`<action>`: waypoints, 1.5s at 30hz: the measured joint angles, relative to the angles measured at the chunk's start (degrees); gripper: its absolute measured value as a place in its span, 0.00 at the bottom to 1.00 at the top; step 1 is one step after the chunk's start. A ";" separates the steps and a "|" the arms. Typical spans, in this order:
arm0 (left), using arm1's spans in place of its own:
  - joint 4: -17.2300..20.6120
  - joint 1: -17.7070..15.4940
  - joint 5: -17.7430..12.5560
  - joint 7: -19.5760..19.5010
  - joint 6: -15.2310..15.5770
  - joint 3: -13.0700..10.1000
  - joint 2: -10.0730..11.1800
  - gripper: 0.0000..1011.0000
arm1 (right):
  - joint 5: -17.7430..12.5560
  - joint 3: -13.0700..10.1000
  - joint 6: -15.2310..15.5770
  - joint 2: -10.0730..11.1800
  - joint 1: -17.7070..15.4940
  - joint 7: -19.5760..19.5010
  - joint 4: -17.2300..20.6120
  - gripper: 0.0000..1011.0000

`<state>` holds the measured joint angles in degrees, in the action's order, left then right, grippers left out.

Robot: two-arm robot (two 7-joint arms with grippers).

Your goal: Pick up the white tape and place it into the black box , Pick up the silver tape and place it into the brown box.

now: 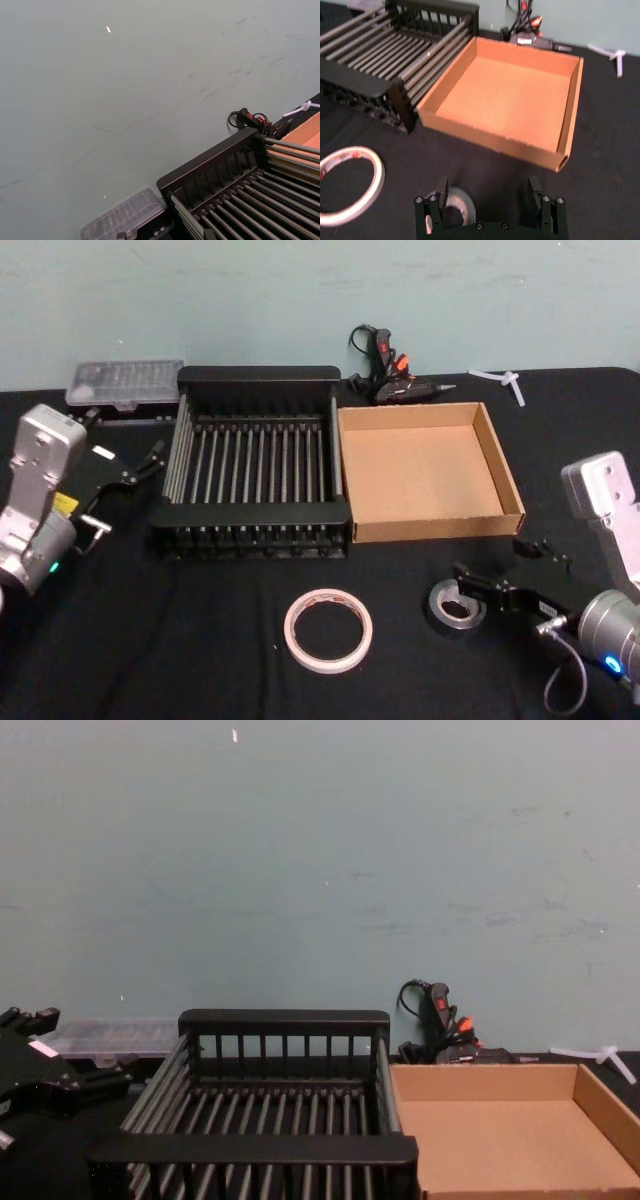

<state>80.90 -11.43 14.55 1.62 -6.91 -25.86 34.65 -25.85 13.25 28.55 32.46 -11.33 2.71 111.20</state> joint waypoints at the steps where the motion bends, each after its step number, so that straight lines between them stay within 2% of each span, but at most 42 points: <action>1: 0.00 0.00 0.00 0.00 0.00 0.00 0.00 0.99 | -0.01 -0.20 0.65 0.02 -0.49 0.08 0.21 0.99; 8: 0.00 0.00 0.00 0.00 0.00 0.00 0.00 0.99 | 0.02 -1.00 2.60 0.09 -1.91 0.66 0.75 0.99; 17: 0.00 0.00 0.00 0.00 0.00 0.00 0.00 0.99 | 0.88 -1.44 3.34 -0.28 -2.25 1.84 0.72 0.99; 45: 0.00 0.00 0.00 0.00 0.00 0.00 0.00 0.99 | 4.37 -1.27 5.07 -3.79 0.56 4.84 -3.47 0.99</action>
<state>80.90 -11.43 14.55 1.62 -6.91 -25.86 34.65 -21.49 11.98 33.62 28.67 -10.77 7.54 107.73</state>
